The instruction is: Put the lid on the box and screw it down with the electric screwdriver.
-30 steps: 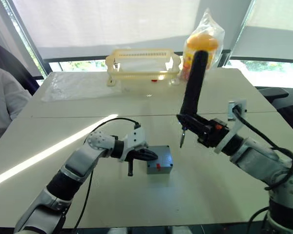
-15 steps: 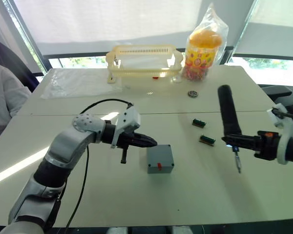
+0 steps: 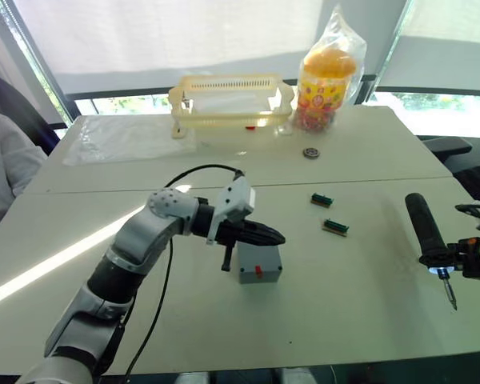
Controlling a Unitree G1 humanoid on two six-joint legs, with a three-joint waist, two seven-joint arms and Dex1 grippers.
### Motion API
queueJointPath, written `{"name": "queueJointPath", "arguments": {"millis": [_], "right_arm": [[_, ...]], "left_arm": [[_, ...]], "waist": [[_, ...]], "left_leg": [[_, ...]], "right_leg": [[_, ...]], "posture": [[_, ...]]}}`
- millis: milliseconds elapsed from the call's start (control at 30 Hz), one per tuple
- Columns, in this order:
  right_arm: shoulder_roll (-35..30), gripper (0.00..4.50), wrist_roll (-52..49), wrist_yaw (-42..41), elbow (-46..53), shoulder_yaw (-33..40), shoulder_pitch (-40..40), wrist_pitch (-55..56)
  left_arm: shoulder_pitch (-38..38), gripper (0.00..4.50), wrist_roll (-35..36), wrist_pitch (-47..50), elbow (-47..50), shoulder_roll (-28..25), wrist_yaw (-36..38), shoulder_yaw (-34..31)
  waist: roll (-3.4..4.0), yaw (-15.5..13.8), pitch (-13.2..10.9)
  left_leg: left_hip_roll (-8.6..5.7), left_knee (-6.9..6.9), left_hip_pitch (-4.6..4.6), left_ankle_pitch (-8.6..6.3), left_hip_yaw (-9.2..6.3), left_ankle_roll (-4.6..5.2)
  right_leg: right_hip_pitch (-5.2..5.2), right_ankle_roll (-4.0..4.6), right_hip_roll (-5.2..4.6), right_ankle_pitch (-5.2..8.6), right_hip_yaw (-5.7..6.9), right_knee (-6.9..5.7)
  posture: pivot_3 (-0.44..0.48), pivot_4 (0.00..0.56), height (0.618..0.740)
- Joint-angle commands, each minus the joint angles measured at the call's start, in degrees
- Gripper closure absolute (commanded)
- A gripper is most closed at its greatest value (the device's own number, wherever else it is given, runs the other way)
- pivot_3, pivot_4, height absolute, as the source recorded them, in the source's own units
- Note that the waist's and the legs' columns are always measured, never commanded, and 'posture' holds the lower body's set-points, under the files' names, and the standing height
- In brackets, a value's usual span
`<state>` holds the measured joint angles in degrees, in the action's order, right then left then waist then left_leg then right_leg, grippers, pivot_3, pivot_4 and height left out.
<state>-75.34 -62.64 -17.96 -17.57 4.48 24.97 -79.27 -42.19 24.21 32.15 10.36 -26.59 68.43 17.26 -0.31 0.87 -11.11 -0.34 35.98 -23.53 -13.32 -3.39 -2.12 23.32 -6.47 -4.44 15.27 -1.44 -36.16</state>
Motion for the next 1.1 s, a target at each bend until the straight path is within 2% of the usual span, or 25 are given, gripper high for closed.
{"name": "queueJointPath", "arguments": {"millis": [33,267,333,367,467,667,800,967,1100], "right_arm": [[1.5,2.79,8.8,-5.2,-1.8,-3.7,4.5,2.3],[5.4,2.79,20.6,-12.4,-6.9,-8.3,9.7,4.8],[6.3,1.75,23.4,-13.8,-7.2,-8.7,10.0,6.2],[6.7,1.48,24.5,-14.6,-7.3,-8.8,10.1,6.4],[7.8,0.06,26.7,-16.8,-6.0,-8.0,9.3,7.6],[8.3,0.06,33.2,-18.1,-1.6,-4.5,7.4,19.1],[8.3,0.06,35.0,-19.0,5.0,-0.1,6.1,27.1],[9.8,0.06,31.8,-24.5,22.4,5.8,-1.2,32.0],[15.5,0.06,22.5,-26.6,40.8,7.2,-10.4,27.2]], "left_arm": [[1.4,4.5,-2.1,-1.2,3.1,-1.2,-1.2,1.2],[2.2,4.5,-4.7,-2.7,3.1,-2.3,-1.9,2.3],[2.0,4.5,-5.0,-2.9,2.8,-2.4,-1.9,2.3],[2.0,4.5,-5.1,-3.0,2.6,-2.4,-1.9,2.2],[1.7,4.5,-5.1,-2.8,1.9,-2.4,-2.2,1.6],[0.7,4.5,-4.5,-1.2,-0.8,-3.0,-4.2,-1.6],[0.2,4.5,-5.6,-1.4,-4.3,-5.1,-5.7,-4.1],[2.0,4.5,-6.4,-0.5,-6.1,-10.3,-6.1,-6.9],[8.3,4.5,-6.5,0.2,-3.4,-15.7,-3.2,-5.4]], "waist": [[0.02,0.0,0.0],[0.07,-0.2,0.0],[0.06,-0.1,0.0],[0.06,-0.1,0.0],[0.05,-0.1,0.0],[0.09,0.0,0.0],[0.11,0.1,0.0],[0.1,0.0,0.0],[0.07,0.1,0.0]], "left_leg": [[0.0,0.0,0.0,0.0,0.0,0.0],[-0.05,0.1,-0.02,0.0,0.0,-0.01],[-0.04,0.1,-0.02,0.0,-0.01,-0.01],[-0.04,0.11,-0.02,0.0,-0.01,-0.01],[-0.04,0.11,-0.01,0.0,-0.02,-0.01],[-0.05,0.16,-0.01,0.0,-0.02,-0.01],[-0.05,0.13,-0.01,0.0,-0.02,-0.01],[-0.03,0.09,0.03,0.0,-0.08,-0.01],[-0.02,0.08,0.09,0.0,-0.11,0.0]], "right_leg": [[0.0,0.0,0.0,0.0,0.0,0.0],[-0.04,-0.06,-0.02,-0.04,-0.02,0.0],[-0.05,-0.07,-0.02,-0.04,-0.02,0.01],[-0.06,-0.07,-0.02,-0.05,-0.03,0.01],[-0.08,-0.11,-0.02,-0.07,-0.02,0.0],[-0.11,-0.17,-0.02,-0.1,-0.03,-0.01],[-0.04,-0.18,-0.02,-0.11,-0.02,-0.09],[-0.03,-0.18,-0.01,-0.11,0.0,-0.16],[-0.1,-0.18,0.0,-0.11,0.01,-0.17]], "posture": [[0.0,0.15,0.74],[0.0,0.15,0.74],[0.0,0.15,0.74],[0.0,0.15,0.74],[0.0,0.15,0.74],[0.0,0.15,0.74],[0.0,0.15,0.74],[0.0,0.15,0.74],[0.0,0.15,0.74]]}}
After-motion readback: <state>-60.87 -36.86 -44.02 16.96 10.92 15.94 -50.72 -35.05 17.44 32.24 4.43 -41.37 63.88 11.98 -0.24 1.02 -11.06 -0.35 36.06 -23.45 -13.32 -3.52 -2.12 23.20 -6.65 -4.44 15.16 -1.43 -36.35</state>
